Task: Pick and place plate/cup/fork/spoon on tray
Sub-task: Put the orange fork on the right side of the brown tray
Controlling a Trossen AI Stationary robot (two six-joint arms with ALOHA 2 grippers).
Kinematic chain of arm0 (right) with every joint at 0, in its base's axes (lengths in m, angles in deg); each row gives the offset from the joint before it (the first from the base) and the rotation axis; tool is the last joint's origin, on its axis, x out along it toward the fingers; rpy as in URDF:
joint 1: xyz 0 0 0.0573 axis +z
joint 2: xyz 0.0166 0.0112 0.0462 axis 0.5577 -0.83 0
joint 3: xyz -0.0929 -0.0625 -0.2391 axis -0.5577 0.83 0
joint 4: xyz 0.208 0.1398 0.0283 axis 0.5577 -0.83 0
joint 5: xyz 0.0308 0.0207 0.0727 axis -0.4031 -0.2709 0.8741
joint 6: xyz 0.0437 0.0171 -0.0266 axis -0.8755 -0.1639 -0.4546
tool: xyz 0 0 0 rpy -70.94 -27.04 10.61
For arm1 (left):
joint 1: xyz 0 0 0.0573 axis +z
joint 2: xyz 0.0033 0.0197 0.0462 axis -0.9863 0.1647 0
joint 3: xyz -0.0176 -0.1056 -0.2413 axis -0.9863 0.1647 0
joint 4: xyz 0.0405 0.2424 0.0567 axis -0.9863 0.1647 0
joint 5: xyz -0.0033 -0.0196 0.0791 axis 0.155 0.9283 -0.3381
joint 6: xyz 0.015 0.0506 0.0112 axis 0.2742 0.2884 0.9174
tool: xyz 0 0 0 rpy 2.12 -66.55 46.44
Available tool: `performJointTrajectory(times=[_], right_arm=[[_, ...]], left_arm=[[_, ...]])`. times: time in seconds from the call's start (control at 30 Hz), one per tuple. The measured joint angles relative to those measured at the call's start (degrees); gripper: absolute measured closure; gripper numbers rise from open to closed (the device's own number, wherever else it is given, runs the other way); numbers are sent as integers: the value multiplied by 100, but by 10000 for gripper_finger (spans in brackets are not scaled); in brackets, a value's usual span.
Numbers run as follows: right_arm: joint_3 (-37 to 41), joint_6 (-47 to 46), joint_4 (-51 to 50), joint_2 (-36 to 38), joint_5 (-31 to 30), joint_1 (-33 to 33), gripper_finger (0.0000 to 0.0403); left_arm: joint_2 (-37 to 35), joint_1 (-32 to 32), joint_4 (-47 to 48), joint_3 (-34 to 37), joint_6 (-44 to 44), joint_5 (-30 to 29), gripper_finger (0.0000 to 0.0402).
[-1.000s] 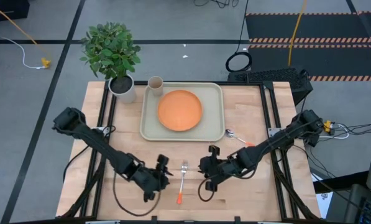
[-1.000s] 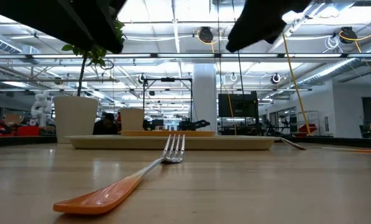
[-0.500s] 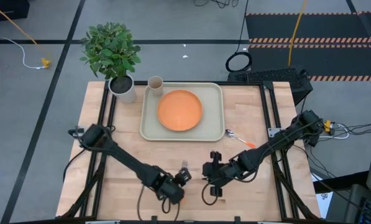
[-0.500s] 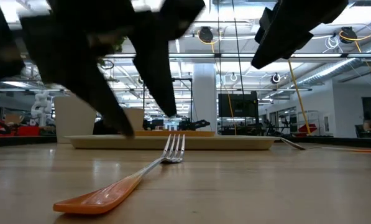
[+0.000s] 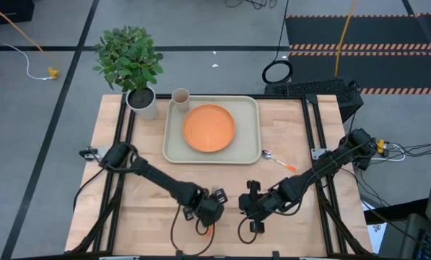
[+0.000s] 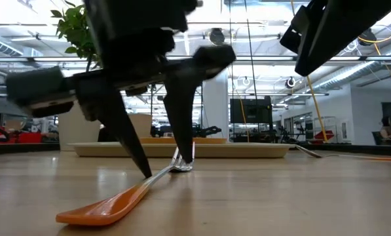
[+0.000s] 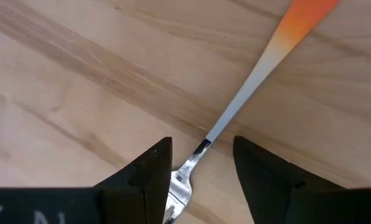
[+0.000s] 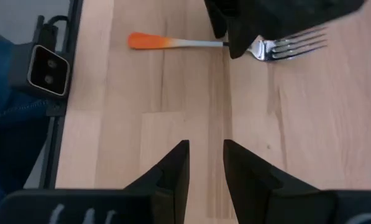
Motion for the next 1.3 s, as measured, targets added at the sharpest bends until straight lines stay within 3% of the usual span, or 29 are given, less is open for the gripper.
performJointTrajectory(times=[0.1,0.2,0.5,0.67,0.9,1.1,1.3], right_arm=[[0,-22,-27,0,0,0,314],[0,-98,-39,0,0,30,314],[0,-132,-104,0,2,113,314],[0,-120,-100,0,-166,108,314],[128,138,188,2,-1542,-45,314],[927,158,1270,0,-1527,-281,305],[1847,749,2855,-2,-1525,-395,269]], left_arm=[[0,270,18,21,34,719,232],[4,438,43,26,48,1067,264],[-20,631,148,39,-520,1199,386],[-24,702,-33,48,-1599,748,377],[-24,854,-153,52,-2682,284,386],[-13,954,-377,55,-3370,27,382],[-13,1012,-423,55,-3691,-168,392]])
